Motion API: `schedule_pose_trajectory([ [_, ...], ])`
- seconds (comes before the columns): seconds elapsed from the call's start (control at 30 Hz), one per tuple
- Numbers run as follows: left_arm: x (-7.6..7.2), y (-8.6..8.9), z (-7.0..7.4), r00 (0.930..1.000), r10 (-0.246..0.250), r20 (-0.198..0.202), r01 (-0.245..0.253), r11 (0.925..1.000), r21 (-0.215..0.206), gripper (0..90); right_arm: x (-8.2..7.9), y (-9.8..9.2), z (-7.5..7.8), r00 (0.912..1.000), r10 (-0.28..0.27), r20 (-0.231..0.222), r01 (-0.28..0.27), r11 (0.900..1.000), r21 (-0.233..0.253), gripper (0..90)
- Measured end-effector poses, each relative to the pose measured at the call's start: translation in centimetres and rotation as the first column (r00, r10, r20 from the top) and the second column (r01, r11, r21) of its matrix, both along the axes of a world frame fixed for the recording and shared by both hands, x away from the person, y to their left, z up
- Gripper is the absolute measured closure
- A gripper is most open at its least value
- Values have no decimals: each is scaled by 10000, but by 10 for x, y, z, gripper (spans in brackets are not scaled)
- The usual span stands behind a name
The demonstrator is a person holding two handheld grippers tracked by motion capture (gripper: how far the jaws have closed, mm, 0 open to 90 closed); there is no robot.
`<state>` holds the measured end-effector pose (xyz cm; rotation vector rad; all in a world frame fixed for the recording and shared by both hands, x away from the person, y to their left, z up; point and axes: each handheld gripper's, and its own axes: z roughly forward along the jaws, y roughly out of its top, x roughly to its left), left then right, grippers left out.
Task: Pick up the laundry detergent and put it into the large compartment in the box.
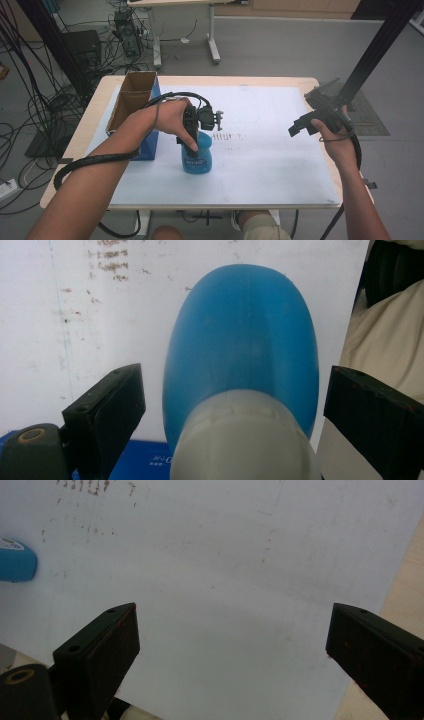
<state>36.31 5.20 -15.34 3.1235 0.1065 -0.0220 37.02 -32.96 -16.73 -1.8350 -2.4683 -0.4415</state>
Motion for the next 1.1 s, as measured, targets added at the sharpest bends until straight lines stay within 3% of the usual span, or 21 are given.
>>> schedule_pose_trajectory([
  [0.53, -4, -2, -8, 9999, -64, 158, 63, 9999, 118, 181, 1, 1, -1, 10000, -3, -16, 3, 10000, 26, 67],
  [1.1, -1, -2, -12, 10000, -12, 29, 12, 9999, 105, 295, 1, 1, -2, 10000, -9, -22, 9, 10000, 38, 68],
])
